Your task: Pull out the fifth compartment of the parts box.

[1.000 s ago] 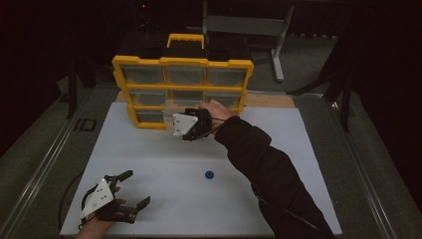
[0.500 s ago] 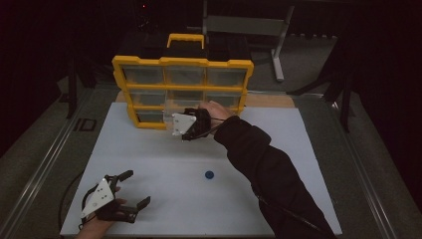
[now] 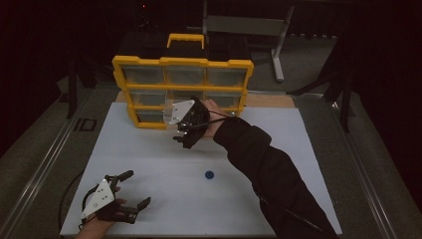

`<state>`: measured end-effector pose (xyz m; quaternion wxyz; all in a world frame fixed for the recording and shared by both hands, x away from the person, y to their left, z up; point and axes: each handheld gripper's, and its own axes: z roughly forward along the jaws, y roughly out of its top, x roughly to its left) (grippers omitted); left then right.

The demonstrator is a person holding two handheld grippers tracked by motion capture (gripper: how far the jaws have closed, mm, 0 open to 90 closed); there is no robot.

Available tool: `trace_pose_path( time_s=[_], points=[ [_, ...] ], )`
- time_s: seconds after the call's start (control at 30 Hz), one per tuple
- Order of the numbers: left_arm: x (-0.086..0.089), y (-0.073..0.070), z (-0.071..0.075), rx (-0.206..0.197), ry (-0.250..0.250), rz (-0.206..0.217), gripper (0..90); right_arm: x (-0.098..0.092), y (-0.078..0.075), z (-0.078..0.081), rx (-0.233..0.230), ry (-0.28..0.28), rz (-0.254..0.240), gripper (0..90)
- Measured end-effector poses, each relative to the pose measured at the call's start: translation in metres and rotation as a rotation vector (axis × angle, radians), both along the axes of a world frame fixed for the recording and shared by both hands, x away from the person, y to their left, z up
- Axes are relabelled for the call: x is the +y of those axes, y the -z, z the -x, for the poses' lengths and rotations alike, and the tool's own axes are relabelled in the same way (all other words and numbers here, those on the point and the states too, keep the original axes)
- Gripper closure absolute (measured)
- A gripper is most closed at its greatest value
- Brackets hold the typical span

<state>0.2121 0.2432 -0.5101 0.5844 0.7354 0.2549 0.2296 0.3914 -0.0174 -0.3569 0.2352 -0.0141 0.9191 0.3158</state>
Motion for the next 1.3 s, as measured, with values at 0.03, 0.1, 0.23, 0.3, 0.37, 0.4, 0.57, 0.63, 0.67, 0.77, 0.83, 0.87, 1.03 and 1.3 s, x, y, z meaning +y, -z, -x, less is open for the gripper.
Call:
trace_pose_path(
  time_s=[0.03,0.1,0.23,0.3,0.37,0.4,0.57,0.63,0.67,0.77,0.83,0.87,1.03,1.3],
  points=[
    [0.0,0.0,0.0,0.001,0.001,0.001,0.0,0.0,-0.001,0.0,0.007,0.008,-0.014,8.4],
    [0.0,0.0,0.0,0.001,0.002,0.001,0.0,-0.001,-0.003,-0.001,0.009,0.019,-0.032,8.4],
    [0.0,0.0,0.0,0.002,0.001,0.002,0.0,-0.005,-0.005,-0.001,0.001,0.033,-0.082,10.0],
    [0.0,0.0,0.0,0.003,0.002,0.002,0.0,-0.01,-0.006,-0.002,-0.001,0.058,-0.123,13.4],
    [0.0,0.0,0.0,0.004,0.001,0.003,0.0,-0.014,-0.006,-0.003,-0.003,0.058,-0.125,14.1],
    [0.0,0.0,0.0,0.003,0.001,0.001,0.0,-0.016,-0.006,-0.003,0.013,0.054,-0.131,14.3],
    [-0.001,0.0,0.0,0.005,0.0,0.001,0.0,-0.024,-0.007,-0.004,0.041,0.067,-0.144,16.9],
    [-0.001,0.0,0.0,0.005,-0.001,-0.001,0.0,-0.027,-0.007,-0.004,0.057,0.068,-0.154,16.3],
    [-0.001,0.001,0.0,0.006,-0.002,0.0,0.0,-0.03,-0.007,-0.004,0.076,0.066,-0.176,16.1],
    [-0.001,0.001,-0.001,0.006,-0.002,0.001,0.0,-0.037,-0.002,0.002,0.097,0.072,-0.194,12.8],
    [-0.001,0.001,-0.001,0.007,-0.001,0.0,0.0,-0.042,0.0,0.005,0.092,0.083,-0.212,11.7],
    [-0.001,0.001,-0.001,0.008,-0.001,0.0,0.0,-0.044,0.0,0.006,0.108,0.087,-0.226,11.2],
    [-0.002,0.001,-0.001,0.007,-0.001,-0.005,0.0,-0.056,0.004,0.013,0.124,0.102,-0.264,10.8],
    [-0.002,0.001,0.0,0.009,-0.001,-0.007,0.0,-0.072,0.013,0.024,0.108,0.099,-0.318,10.8]
  ],
)
